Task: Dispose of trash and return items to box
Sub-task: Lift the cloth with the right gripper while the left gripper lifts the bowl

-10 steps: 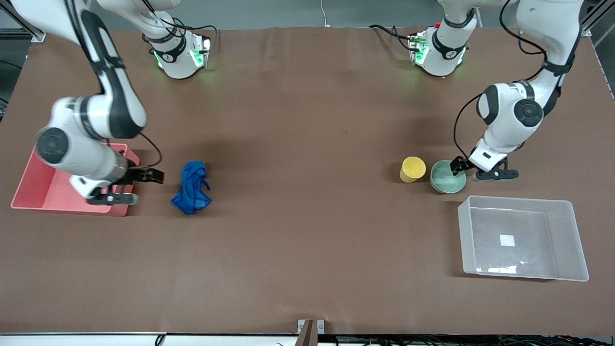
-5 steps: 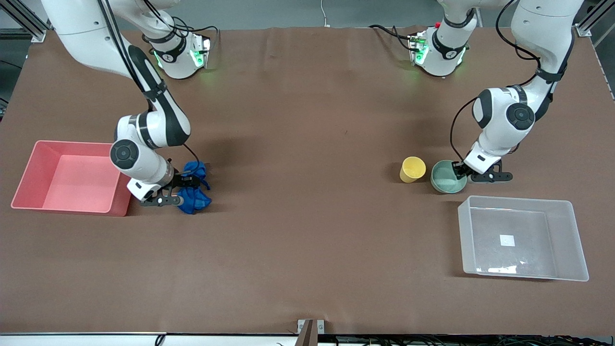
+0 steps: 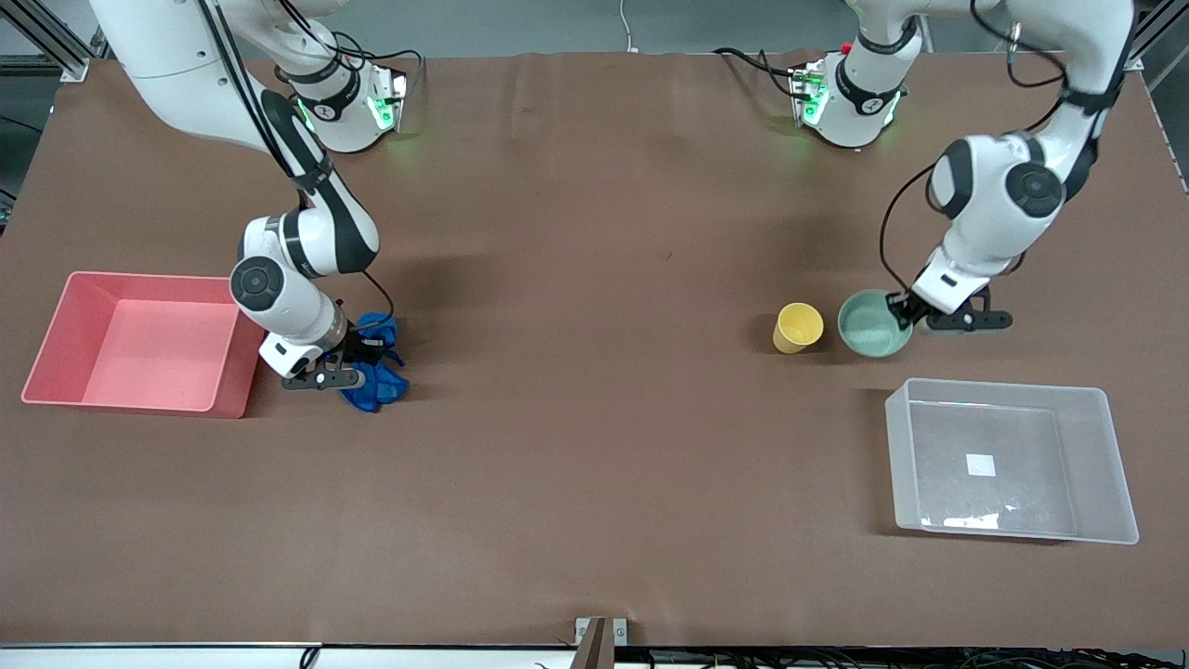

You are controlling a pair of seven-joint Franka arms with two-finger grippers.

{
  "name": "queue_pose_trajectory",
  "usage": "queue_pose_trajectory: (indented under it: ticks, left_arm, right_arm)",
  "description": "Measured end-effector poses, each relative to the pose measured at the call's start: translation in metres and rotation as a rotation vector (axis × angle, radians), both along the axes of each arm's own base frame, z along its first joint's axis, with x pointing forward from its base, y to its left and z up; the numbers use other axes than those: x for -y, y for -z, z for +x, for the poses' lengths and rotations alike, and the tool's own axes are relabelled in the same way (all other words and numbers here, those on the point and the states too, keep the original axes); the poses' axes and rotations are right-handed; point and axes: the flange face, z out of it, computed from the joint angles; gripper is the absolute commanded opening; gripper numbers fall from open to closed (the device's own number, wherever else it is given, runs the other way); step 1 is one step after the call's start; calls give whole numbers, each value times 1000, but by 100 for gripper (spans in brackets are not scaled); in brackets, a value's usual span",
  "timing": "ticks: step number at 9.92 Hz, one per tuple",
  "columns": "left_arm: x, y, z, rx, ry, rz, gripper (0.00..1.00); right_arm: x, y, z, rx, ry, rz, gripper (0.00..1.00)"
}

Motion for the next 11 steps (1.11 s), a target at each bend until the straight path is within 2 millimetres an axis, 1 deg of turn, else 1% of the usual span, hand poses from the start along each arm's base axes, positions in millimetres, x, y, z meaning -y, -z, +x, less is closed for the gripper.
queue_pose_trajectory:
  ticks: [1, 2, 3, 4, 5, 6, 7, 8, 9, 10, 11]
  left_arm:
    - [-2, -37, 2, -5, -5, -5, 0]
    - [-6, -74, 15, 17, -11, -9, 0]
    - [-11, -101, 37, 44, -20, -8, 0]
    - [-18, -115, 67, 60, -28, -3, 0]
    - [-24, -117, 102, 61, -26, 9, 0]
    - [-28, -107, 139, 51, -28, 22, 0]
    - [-33, -93, 173, 42, -35, 34, 0]
    - [-40, -80, 203, 31, -42, 38, 0]
    - [-53, -69, 225, 11, -43, 46, 0]
    - [-72, -56, 239, -4, -47, 53, 0]
    - [-89, -41, 250, -9, -52, 55, 2]
  right_arm:
    - [1, -14, 7, -62, 4, -10, 1]
    - [3, -47, 20, -122, 14, -20, 1]
    - [14, -97, 35, -159, 36, -23, 1]
    - [38, -157, 45, -164, 73, -20, 1]
    - [73, -212, 46, -152, 82, -8, 1]
    - [120, -254, 40, -132, 71, 3, 1]
    - [176, -273, 31, -117, 61, 11, 1]
    - [231, -274, 22, -108, 42, 10, 2]
    - [275, -262, 15, -91, 14, 5, 2]
    - [301, -238, 12, -81, -7, -8, 2]
    - [310, -205, 12, -84, -19, -20, 3]
